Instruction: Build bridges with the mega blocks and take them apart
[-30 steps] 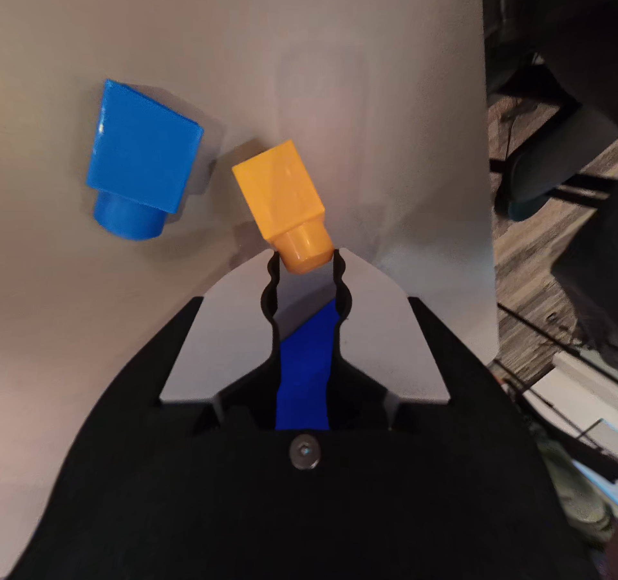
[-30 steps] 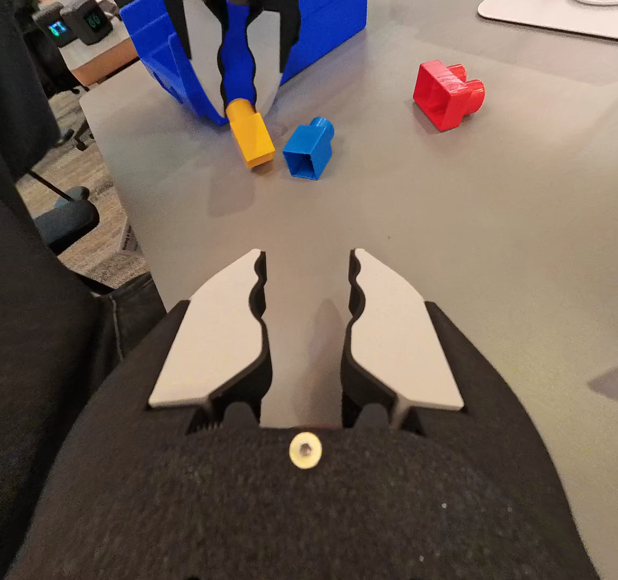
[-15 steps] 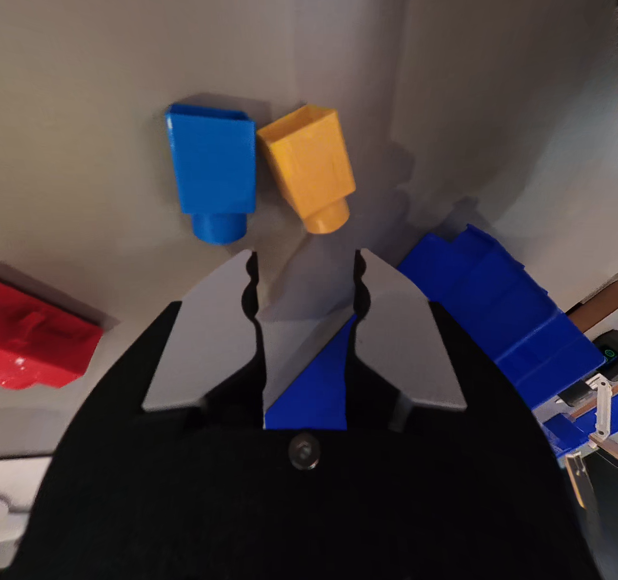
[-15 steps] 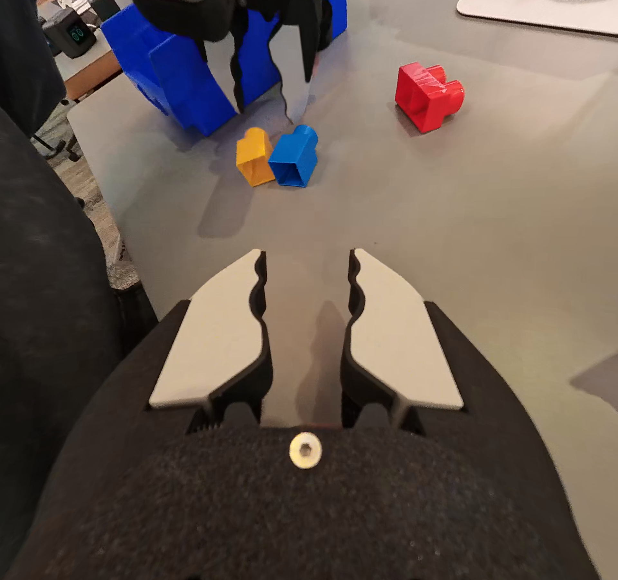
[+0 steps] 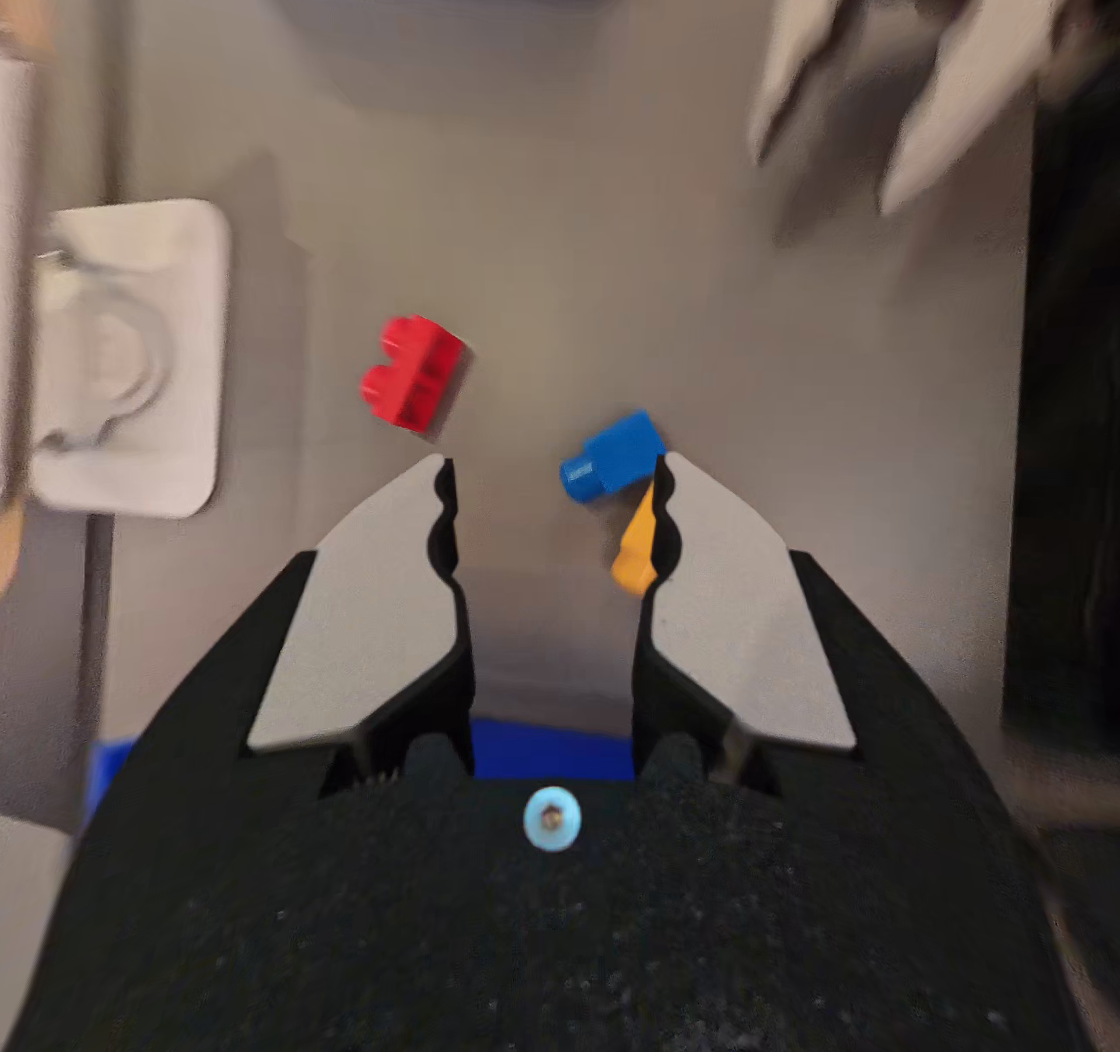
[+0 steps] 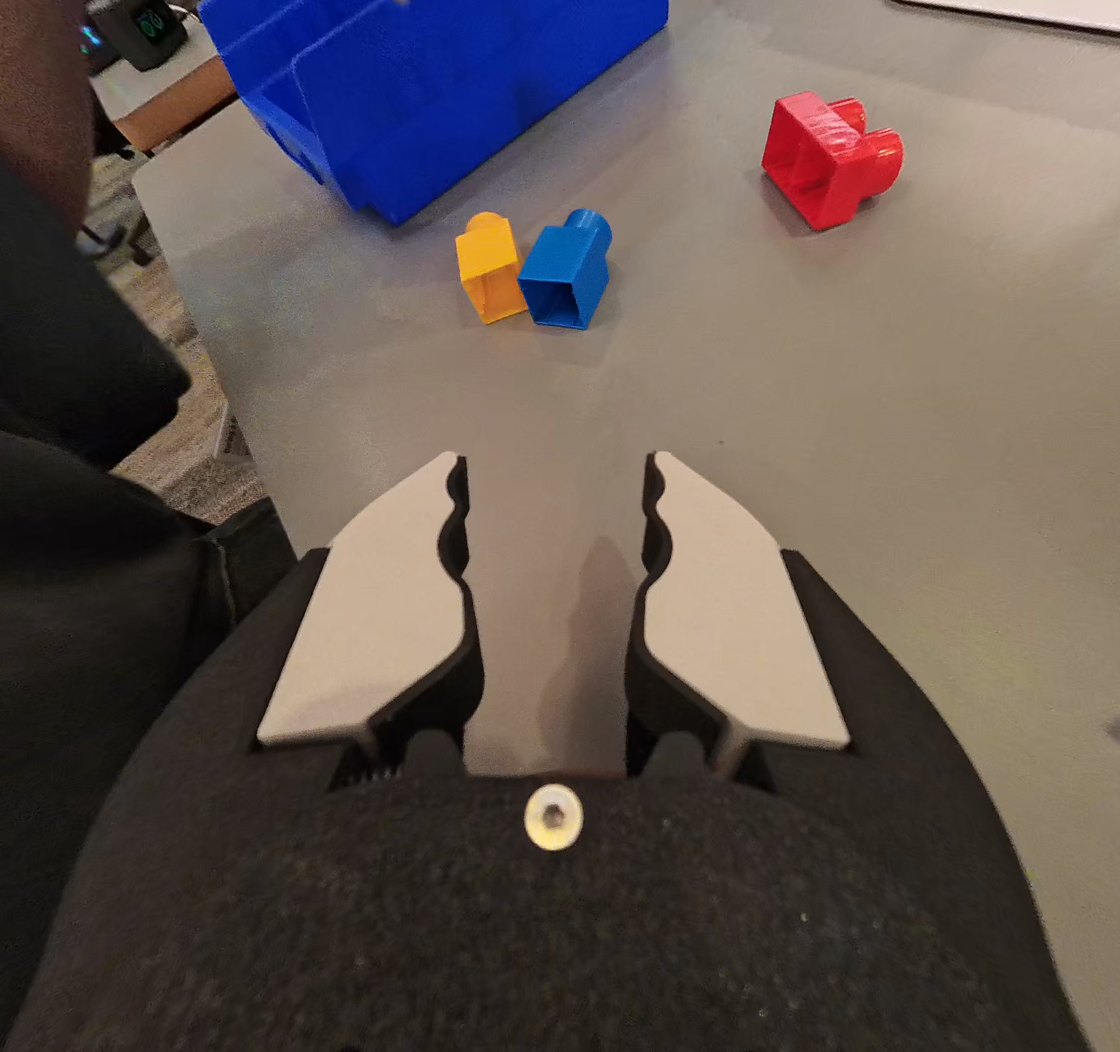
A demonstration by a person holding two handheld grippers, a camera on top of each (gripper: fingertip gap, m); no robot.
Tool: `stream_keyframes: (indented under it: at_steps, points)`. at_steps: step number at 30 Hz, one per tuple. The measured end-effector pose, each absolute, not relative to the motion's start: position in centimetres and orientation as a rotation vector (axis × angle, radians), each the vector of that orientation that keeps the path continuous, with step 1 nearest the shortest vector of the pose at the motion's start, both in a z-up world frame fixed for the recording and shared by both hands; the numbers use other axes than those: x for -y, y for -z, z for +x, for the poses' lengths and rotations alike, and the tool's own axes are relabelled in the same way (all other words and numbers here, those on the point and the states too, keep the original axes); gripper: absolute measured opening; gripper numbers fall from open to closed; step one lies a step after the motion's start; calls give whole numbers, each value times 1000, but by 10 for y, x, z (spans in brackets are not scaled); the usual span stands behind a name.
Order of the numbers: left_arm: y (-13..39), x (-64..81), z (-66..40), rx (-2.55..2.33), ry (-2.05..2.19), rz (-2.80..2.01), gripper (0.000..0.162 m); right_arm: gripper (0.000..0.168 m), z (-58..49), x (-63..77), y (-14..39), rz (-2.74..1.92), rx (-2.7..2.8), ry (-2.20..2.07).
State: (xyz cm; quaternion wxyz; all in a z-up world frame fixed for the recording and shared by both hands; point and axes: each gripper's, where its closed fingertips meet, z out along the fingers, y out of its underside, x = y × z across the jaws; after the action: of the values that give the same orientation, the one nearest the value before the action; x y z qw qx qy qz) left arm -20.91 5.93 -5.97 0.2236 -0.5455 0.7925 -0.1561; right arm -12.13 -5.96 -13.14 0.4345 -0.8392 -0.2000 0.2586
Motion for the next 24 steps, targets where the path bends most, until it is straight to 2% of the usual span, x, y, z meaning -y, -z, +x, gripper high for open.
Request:
stream_keyframes:
  at_steps: [4,8,9,11,13,24]
  points:
    - [37,-46,-221,-1411,722,-1731,61,67,-133,57,135,-2121,527,-536]
    - [72,-10,-256,-977,865,-1868,59,80,-161,48,146,-2156,559,-453]
    - [83,-1,-264,-937,853,-1879,61,88,-167,43,152,-2177,559,-420]
    - [99,13,-280,-896,803,-1880,70,92,-180,33,156,-2195,528,-375]
    - [105,23,-293,-866,774,-1852,71,98,-191,21,162,-2233,488,-334]
    - [96,39,-316,-871,786,-1747,71,103,-225,-36,184,-2369,427,-224]
